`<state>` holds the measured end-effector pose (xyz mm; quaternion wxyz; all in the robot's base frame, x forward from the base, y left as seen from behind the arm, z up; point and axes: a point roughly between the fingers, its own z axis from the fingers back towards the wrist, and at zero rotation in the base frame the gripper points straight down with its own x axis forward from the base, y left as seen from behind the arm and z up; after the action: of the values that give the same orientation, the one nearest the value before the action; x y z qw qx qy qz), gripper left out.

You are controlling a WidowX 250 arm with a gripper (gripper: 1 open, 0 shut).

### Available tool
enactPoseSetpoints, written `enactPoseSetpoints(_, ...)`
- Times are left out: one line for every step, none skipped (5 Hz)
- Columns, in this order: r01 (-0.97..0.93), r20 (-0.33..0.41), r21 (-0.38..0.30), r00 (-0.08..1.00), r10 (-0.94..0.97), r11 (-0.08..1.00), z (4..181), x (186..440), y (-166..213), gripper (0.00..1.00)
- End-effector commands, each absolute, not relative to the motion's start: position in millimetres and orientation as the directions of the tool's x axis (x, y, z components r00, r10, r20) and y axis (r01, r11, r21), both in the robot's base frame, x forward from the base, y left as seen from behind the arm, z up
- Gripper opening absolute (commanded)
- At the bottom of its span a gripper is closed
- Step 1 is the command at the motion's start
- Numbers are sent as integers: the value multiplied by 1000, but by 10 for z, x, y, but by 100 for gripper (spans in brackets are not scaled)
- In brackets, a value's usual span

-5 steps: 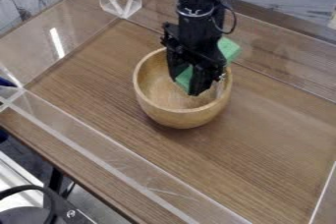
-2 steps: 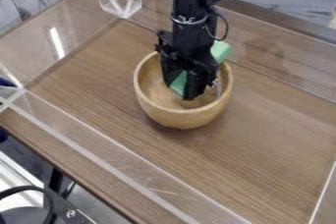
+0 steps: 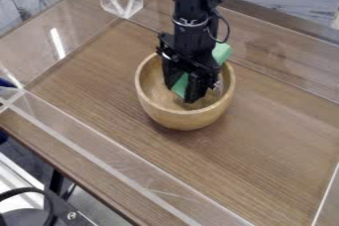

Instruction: Put the green block in the brown bowl

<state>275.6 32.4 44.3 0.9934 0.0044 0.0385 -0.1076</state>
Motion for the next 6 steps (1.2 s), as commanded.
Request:
enactPoseSetpoints(200,-28,13,979,-200,980,560,2878,364,0)
enactPoseSetpoints(196,-31,10,980,-196,980,558,2885,367,0)
enactPoseSetpoints(193,-34,7,981,-192,981,554,2892,369,0)
enactPoseSetpoints(189,-37,4,981,-188,982,550,2900,372,0)
enactPoseSetpoints(184,-38,1,982,-184,983,561,2901,373,0)
enactPoseSetpoints(180,-40,-2,983,-180,984,568,2905,375,0)
